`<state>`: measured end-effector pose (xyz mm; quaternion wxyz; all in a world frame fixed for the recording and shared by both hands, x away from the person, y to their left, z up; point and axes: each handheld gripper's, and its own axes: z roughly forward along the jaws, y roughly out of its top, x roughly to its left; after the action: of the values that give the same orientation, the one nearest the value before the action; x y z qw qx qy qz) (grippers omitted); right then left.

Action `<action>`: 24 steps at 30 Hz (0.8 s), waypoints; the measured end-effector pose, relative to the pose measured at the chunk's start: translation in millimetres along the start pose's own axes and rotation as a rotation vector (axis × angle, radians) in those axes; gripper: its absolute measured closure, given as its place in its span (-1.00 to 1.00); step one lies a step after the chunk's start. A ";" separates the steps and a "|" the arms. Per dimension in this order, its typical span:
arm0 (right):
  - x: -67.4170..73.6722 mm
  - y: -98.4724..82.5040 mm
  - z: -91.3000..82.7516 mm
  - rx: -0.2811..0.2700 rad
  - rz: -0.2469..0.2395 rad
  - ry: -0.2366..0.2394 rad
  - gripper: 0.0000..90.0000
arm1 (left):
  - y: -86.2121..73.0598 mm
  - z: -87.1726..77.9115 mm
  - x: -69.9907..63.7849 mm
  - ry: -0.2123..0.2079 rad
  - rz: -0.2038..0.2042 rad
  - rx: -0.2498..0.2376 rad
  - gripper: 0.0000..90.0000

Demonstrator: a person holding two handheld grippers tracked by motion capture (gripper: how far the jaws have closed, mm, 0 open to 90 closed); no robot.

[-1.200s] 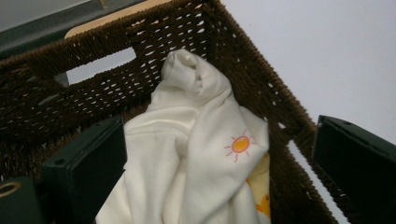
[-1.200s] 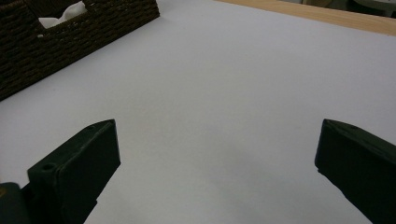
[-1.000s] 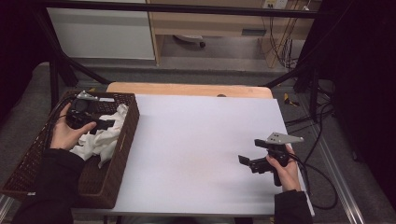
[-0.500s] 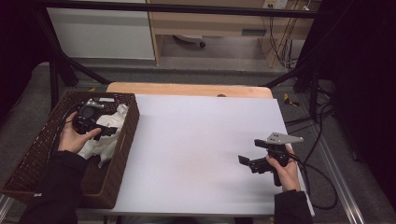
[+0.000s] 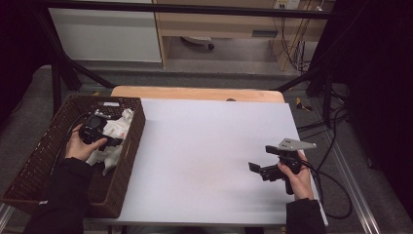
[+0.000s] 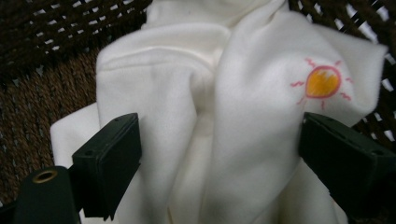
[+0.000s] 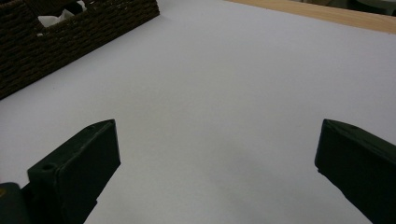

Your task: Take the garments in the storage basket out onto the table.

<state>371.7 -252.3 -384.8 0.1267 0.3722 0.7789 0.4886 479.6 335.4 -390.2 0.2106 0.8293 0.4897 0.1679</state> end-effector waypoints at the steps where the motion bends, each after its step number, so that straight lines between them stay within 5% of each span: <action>1: 0.1 0.0 0.0 0.000 0.000 0.000 -0.99 | -0.6 1.3 0.2 -0.002 -0.002 0.003 -0.70; 19: 0.4 -0.4 1.4 0.006 -0.003 0.000 -0.99 | -8.2 13.9 3.7 -0.010 0.008 0.037 -0.24; 24: 0.5 -0.6 2.1 0.007 -0.003 0.001 -0.99 | -8.9 16.4 0.8 0.009 0.051 0.059 -0.07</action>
<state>372.2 -250.7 -386.3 0.1256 0.3711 0.7814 0.4857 481.3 336.9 -408.7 0.1792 0.8467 0.4740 0.1624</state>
